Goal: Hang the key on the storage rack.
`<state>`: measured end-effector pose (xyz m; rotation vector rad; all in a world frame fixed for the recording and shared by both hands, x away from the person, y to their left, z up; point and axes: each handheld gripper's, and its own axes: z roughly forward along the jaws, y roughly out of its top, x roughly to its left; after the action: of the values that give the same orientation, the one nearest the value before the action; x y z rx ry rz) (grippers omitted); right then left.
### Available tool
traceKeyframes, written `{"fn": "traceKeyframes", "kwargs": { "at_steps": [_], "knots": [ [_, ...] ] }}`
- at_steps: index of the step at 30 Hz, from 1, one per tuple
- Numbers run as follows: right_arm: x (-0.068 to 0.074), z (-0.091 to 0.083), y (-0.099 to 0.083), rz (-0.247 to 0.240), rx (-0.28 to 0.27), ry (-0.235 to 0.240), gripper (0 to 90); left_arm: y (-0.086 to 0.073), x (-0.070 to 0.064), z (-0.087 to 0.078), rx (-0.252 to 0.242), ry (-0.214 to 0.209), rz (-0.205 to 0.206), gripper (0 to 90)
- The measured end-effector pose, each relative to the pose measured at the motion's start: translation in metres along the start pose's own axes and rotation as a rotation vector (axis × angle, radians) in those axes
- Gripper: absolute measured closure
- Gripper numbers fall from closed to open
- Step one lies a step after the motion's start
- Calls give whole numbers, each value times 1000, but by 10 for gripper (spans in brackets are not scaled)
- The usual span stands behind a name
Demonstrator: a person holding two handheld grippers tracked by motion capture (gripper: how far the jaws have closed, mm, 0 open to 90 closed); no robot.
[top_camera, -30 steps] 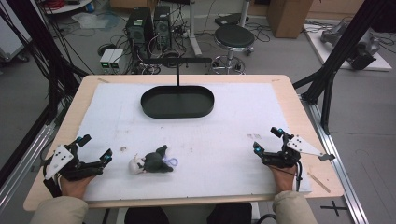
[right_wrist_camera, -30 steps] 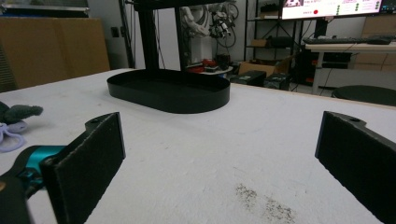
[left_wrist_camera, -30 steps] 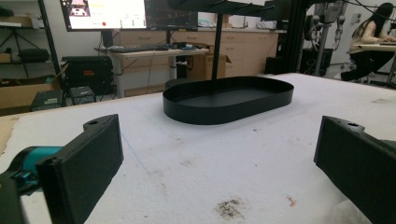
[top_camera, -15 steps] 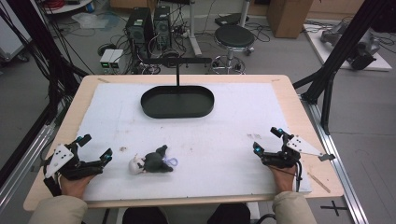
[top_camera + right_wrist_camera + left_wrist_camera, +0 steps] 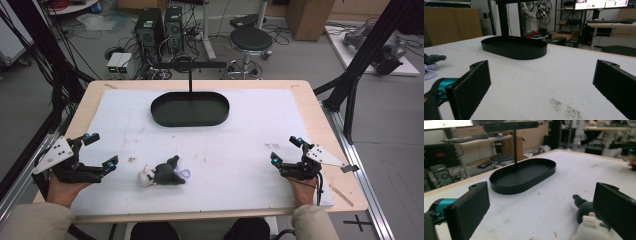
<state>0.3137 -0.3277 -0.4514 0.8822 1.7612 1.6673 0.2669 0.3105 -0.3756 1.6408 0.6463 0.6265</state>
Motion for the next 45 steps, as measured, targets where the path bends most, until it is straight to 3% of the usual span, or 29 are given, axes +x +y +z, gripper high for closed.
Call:
{"fn": "traceKeyframes", "kwargs": {
  "at_steps": [3, 7, 14, 18, 19, 25, 28, 29, 35, 45],
  "knots": [
    [0, 0, 0, 1, 0, 1, 6, 18, -3, 5, 45, -75, 33, 17],
    [0, 0, 0, -1, 1, -1, 6, 34, -4, 14, 107, -124, 53, 17],
    [0, 0, 0, -1, 0, 1, 6, 49, -13, 33, 271, -235, 95, 17],
    [0, 0, 0, 5, 1, 3, 6, 52, -20, 46, 342, -272, 131, 17],
    [0, 0, 0, 1, -1, 2, 6, 52, -22, 52, 385, -286, 125, 17],
    [0, 0, 0, 5, 0, 1, 6, 46, -30, 66, 467, -322, 128, 17],
    [-1, 0, 0, -2, -3, -1, 6, 38, -34, 77, 564, -337, 147, 17],
    [-1, 0, 0, 0, -4, -1, 6, 38, -34, 77, 564, -337, 147, 17],
    [-1, 0, 0, 0, -3, 0, 6, 22, -44, 93, 708, -363, 202, 17],
    [0, 0, 0, 0, 3, 3, 6, 6, -54, 106, 838, -396, 235, 19]
  ]
}}
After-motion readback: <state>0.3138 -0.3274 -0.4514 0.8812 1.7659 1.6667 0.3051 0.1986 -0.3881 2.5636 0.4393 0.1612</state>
